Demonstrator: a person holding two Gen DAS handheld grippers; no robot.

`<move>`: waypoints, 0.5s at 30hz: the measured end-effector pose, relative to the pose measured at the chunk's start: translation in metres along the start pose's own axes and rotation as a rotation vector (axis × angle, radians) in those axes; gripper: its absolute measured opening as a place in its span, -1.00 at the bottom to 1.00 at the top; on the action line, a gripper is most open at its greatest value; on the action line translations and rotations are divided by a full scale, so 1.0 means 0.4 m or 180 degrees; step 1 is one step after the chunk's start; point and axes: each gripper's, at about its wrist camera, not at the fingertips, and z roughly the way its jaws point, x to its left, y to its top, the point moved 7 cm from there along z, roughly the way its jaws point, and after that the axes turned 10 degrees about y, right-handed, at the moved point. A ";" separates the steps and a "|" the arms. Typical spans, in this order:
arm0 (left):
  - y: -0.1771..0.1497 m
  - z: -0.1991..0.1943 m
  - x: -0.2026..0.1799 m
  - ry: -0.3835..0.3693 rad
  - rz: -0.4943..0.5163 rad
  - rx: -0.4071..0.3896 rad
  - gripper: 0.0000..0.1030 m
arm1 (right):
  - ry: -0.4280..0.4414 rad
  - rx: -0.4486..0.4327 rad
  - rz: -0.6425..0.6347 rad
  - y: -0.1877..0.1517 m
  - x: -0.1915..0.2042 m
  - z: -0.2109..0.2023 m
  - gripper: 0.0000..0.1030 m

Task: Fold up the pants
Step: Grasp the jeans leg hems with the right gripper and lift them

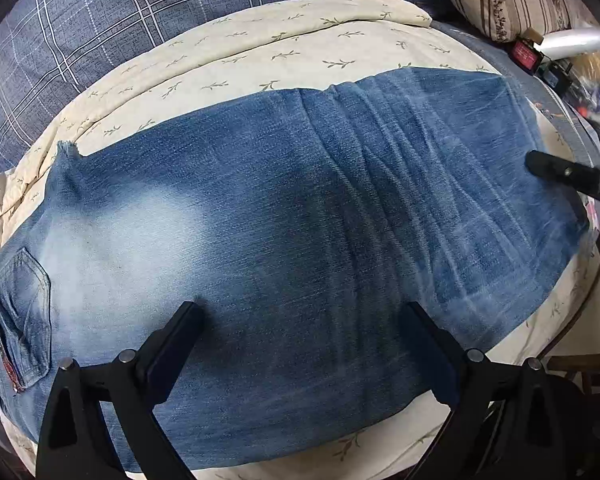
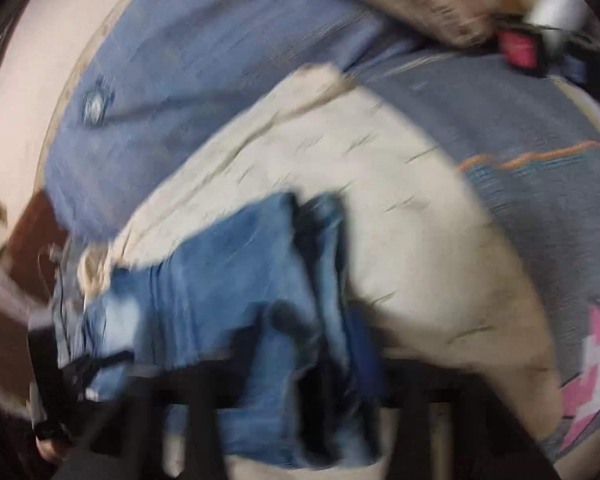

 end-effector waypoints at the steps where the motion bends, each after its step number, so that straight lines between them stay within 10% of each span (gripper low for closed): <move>1: -0.002 -0.007 0.006 0.0002 0.0003 -0.0014 0.92 | -0.0111 0.0023 -0.0139 -0.003 0.019 0.003 -0.53; 15: -0.092 -0.196 0.344 0.0104 -0.0627 -0.0574 0.92 | 0.0637 -0.0093 -0.0433 0.052 0.440 -0.041 -0.78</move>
